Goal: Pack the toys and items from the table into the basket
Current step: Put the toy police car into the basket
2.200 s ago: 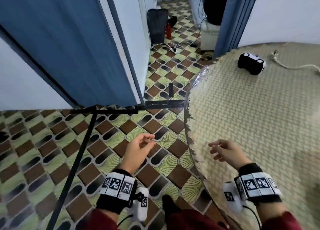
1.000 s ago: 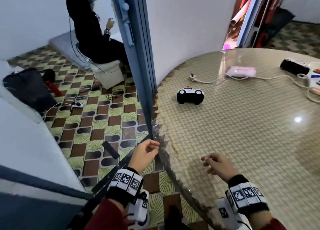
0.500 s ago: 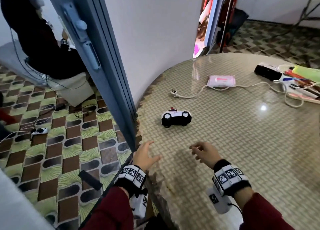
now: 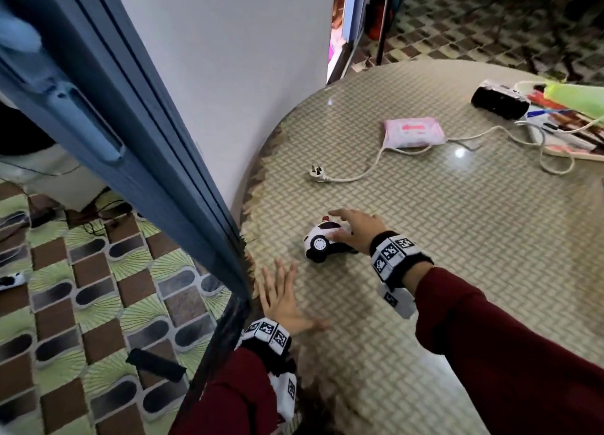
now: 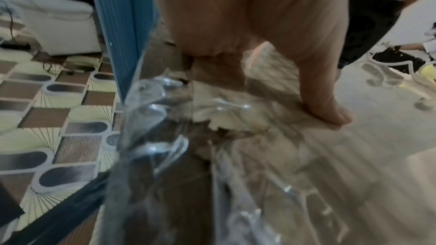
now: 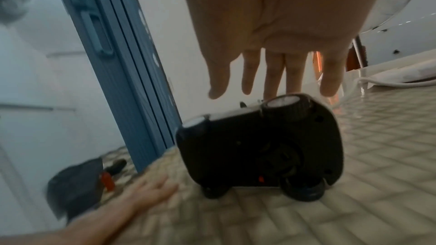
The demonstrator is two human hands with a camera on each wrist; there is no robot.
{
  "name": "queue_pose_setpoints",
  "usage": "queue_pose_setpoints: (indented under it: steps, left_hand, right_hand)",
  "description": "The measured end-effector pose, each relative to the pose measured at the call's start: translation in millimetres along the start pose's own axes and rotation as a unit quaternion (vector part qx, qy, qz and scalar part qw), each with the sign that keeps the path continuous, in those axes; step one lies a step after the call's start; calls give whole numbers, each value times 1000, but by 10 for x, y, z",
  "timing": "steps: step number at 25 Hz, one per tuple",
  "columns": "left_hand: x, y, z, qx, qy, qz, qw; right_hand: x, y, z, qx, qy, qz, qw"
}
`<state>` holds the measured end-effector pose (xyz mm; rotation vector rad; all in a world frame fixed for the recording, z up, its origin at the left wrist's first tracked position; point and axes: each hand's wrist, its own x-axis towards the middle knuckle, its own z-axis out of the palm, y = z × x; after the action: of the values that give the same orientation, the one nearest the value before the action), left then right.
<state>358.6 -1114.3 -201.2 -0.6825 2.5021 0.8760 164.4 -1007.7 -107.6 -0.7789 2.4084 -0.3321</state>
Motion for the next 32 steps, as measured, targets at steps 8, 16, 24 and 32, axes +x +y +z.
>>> queue_pose_setpoints:
  steps: [8, 16, 24, 32]
  left_hand:
    - [-28, -7, -33, -24, -17, 17, 999]
    - [-69, 31, -101, -25, -22, 24, 999]
    - [-81, 63, -94, -11, -6, 18, 1000]
    - [-297, 740, 148, -33, 30, 62, 997]
  right_hand:
    - [10, 236, 204, 220, -44, -22, 974]
    - [-425, 423, 562, 351, 3, 9, 936]
    - [-1155, 647, 687, 417, 144, 35, 897]
    - [-2083, 1220, 710, 461, 297, 89, 832]
